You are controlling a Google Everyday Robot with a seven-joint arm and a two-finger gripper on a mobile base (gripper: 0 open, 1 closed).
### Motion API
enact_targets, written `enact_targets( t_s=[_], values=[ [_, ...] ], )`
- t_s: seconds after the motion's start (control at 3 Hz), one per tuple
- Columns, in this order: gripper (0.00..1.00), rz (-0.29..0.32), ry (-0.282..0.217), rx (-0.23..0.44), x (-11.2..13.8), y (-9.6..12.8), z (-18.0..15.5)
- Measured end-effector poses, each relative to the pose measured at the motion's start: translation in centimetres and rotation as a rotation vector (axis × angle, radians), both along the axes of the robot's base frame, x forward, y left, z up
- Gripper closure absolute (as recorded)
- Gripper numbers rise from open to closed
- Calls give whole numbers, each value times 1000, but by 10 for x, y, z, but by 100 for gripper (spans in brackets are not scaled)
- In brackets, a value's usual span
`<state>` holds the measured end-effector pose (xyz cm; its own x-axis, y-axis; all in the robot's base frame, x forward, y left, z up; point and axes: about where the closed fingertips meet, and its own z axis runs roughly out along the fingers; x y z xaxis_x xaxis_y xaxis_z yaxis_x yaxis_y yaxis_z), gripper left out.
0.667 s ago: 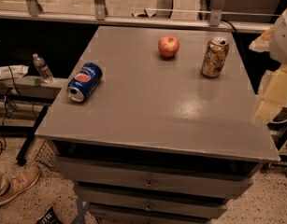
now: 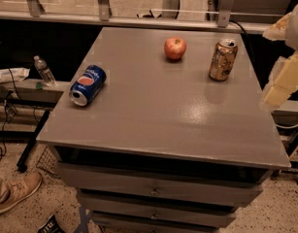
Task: Move apple near pepsi can
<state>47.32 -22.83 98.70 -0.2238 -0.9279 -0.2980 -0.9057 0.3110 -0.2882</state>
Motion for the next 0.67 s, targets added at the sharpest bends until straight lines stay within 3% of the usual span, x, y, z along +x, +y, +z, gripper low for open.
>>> enact_targets(
  t_s=[0.33,0.67],
  values=[
    [0,-21,-74,25,54,-16,7],
    [0,-84,-135,98,109,-25,11]
  ],
)
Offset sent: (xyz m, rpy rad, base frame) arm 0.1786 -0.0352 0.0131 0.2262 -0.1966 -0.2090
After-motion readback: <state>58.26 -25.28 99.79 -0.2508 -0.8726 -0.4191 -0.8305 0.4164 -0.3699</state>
